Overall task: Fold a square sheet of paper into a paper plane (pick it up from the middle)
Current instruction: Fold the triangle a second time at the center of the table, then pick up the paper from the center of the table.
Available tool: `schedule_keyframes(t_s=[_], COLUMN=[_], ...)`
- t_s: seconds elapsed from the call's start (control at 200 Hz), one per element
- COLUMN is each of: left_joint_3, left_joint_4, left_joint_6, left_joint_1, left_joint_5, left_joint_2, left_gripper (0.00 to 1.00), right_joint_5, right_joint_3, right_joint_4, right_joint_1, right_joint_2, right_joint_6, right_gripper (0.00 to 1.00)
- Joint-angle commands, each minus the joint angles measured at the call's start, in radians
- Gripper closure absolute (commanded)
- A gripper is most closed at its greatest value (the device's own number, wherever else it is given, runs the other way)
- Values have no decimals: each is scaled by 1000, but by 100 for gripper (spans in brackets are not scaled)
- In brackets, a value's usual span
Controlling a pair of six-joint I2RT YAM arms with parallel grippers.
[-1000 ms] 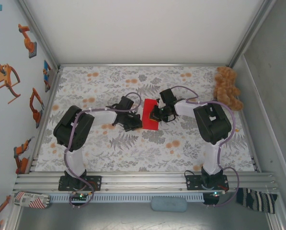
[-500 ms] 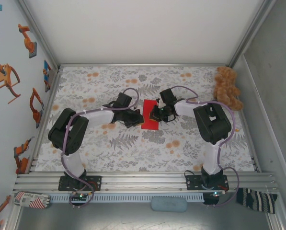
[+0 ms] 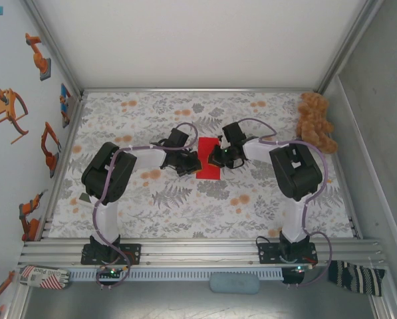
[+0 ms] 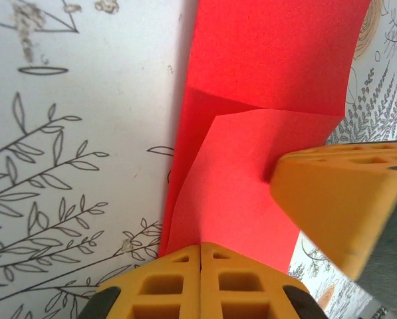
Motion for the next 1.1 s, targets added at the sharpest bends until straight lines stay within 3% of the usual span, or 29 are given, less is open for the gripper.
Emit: schedule_keyframes(t_s=[0.0, 0.22, 0.25, 0.305, 1.097], left_joint_3=[-40, -59, -60, -63, -67], left_joint_4=[-30, -6, -6, -4, 6], left_joint_6=[-15, -39, -43, -50, -85], left_joint_1=[2, 3, 3, 2, 5], left_joint_5=[-40, -29, -28, -26, 8], left_joint_2=[25, 20, 19, 15, 8], left_gripper=[100, 100, 100, 100, 100], right_joint_5=[71, 170, 173, 179, 150], right_joint_3=[-38, -102, -107, -107, -45], right_joint_4=[43, 21, 22, 24, 40], right_joint_1=[-14, -15, -15, -15, -24], right_joint_2=[-131, -178, -174, -166, -35], right_joint_6=[32, 84, 93, 103, 143], right_gripper=[91, 70, 59, 58, 78])
